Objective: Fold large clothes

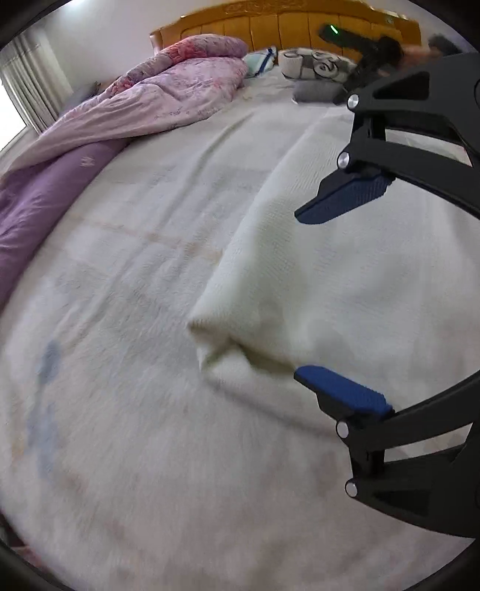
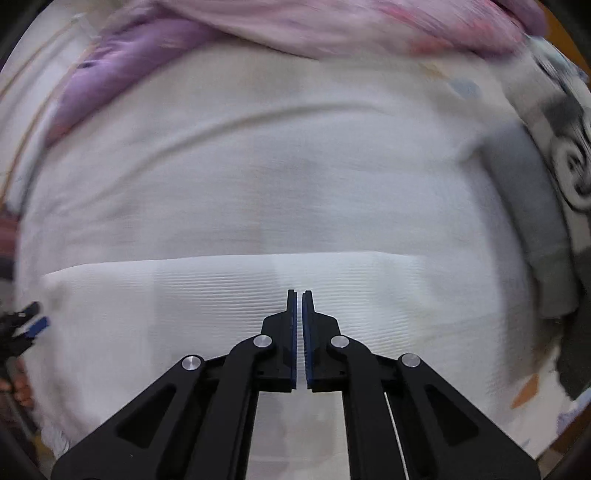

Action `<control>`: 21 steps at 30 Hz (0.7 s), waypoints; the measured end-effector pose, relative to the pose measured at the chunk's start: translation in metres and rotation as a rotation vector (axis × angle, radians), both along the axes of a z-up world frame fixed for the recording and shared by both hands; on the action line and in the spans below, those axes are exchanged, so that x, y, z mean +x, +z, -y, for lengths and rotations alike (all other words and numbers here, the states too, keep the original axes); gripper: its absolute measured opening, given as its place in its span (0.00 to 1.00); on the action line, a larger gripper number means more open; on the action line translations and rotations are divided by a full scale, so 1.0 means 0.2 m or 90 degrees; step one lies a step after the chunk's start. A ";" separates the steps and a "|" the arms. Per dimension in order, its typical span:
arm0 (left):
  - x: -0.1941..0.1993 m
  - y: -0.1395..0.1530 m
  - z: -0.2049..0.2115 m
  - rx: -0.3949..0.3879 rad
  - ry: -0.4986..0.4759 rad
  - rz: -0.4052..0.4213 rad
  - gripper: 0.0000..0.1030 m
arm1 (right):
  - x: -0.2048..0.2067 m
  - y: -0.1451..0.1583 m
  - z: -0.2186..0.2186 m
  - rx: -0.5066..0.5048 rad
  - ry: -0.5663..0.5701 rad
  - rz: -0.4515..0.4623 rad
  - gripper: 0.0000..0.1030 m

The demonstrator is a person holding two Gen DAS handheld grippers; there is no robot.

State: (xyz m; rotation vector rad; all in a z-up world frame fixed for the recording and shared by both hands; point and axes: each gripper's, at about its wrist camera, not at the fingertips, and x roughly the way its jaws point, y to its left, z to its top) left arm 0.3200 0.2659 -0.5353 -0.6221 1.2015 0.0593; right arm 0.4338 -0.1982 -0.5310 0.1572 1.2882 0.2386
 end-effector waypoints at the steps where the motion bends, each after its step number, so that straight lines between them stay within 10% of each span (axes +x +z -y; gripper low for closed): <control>1: -0.06 0.01 -0.02 0.006 0.009 0.001 0.78 | -0.01 0.02 -0.09 0.019 0.022 0.000 0.04; 9: -0.59 -0.06 -0.14 -0.002 0.112 -0.071 0.78 | 0.00 -0.15 -0.60 0.013 0.084 -0.046 0.02; 21: -0.92 -0.24 -0.08 -0.054 0.121 -0.118 0.78 | -0.12 -0.32 -0.57 -0.018 0.032 -0.139 0.00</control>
